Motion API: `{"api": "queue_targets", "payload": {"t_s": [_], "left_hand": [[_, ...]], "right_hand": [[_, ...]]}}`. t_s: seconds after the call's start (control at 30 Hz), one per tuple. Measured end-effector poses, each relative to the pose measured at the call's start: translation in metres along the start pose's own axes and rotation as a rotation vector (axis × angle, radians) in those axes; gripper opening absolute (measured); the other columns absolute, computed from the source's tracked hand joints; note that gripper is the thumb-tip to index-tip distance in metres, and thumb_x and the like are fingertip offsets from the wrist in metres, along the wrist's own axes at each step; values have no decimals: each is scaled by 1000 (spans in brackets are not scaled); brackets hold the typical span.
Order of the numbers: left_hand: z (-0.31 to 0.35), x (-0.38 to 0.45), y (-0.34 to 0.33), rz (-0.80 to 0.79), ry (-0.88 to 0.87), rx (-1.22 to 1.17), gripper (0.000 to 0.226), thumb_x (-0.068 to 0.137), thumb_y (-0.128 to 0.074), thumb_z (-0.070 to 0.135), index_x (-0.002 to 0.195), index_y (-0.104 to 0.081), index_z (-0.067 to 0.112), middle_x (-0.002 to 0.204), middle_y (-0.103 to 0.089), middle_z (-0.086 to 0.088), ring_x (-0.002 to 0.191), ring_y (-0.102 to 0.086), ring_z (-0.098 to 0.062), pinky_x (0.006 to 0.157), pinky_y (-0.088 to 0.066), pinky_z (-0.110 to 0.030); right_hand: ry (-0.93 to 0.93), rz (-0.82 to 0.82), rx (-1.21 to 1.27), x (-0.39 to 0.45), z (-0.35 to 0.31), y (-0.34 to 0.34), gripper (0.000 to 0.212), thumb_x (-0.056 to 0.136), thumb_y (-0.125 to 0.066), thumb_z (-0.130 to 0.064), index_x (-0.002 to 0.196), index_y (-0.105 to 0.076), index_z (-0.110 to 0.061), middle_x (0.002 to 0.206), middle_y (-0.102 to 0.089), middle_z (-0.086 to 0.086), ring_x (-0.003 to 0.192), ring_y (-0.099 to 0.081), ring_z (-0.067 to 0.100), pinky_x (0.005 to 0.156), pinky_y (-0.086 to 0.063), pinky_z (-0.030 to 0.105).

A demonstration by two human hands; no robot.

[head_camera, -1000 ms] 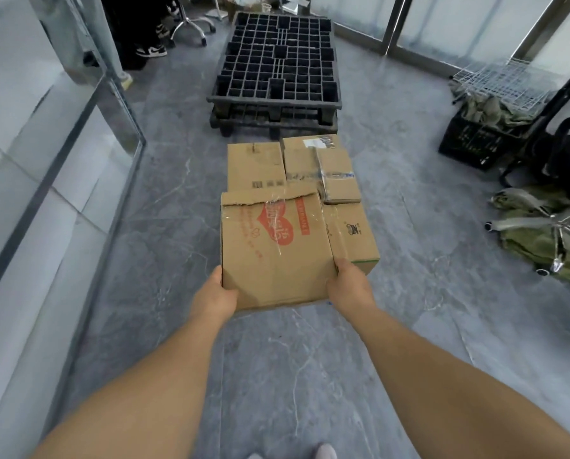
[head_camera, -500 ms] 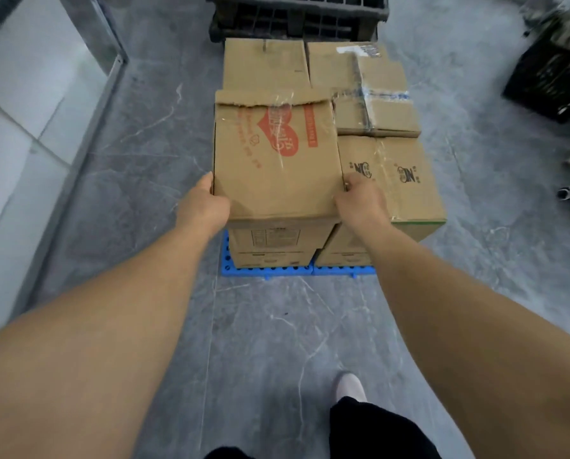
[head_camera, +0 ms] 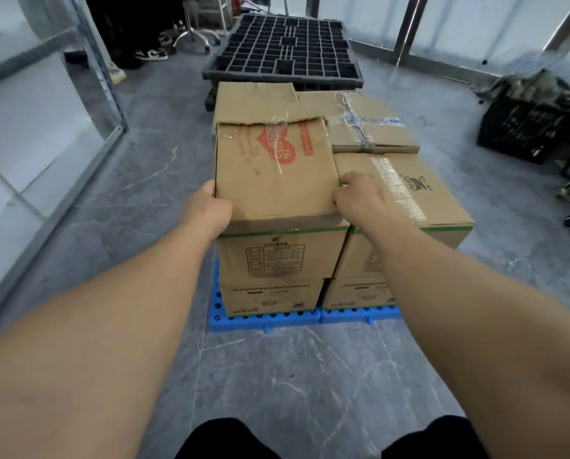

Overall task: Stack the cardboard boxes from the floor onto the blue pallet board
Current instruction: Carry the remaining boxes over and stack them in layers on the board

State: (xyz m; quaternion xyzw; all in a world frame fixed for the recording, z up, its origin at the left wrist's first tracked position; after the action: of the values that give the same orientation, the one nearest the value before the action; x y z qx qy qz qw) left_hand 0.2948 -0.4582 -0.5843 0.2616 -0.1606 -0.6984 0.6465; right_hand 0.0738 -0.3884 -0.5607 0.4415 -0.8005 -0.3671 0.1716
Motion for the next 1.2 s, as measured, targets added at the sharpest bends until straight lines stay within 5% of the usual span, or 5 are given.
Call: {"api": "queue_targets", "payload": {"t_s": [0.63,0.83,1.0,1.1,1.2], "left_hand": [[4,-22,-14,75,7,-37,44,89,-44,13,133,-47,16,132,-52,-3,106,-47,-15,84,-36,-28],[1,-15,-11,73,54,-51,58,91,-43,18,146,-26,23,150,-33,-2,135,-33,-23,106,-30,-36],[-23,-29,-14,15,-27,-140,61,89,-52,37,144,-30,26,144,-40,3,125,-42,-15,89,-29,-24],[-37,-38,-17,-32,-95,-207,46,85,-57,45,129,-48,34,114,-58,19,95,-49,5,76,-34,-15],[-44,-42,-19,-33,-129,-257,38,82,-61,46,118,-54,38,98,-57,30,87,-48,18,69,-33,-10]], "right_hand": [[12,37,48,-2,23,-6,32,88,-42,-13,115,-59,-9,112,-61,10,86,-47,22,73,-36,26],[15,7,143,4,19,-3,32,87,-46,-13,116,-58,-6,113,-61,13,90,-51,25,80,-42,30],[90,-183,334,-6,34,-1,50,79,-68,-24,125,-53,-14,99,-61,-8,87,-56,9,73,-44,22],[166,-242,369,-9,41,-1,54,75,-74,-24,124,-52,-20,95,-59,-17,82,-53,-6,65,-39,11],[199,-313,390,-7,48,-1,69,73,-76,-25,134,-45,-20,113,-59,-12,104,-56,5,87,-45,22]]}}
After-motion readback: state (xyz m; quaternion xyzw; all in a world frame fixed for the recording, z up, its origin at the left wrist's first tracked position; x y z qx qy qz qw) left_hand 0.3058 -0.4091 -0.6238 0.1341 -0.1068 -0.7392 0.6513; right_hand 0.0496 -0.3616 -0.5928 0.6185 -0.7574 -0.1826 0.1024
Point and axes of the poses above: each hand's wrist, its own x-axis towards the middle knuckle, its own y-axis out of the back of the hand, z = x × y, the point moved 2 cm from there along x, towards the middle knuckle
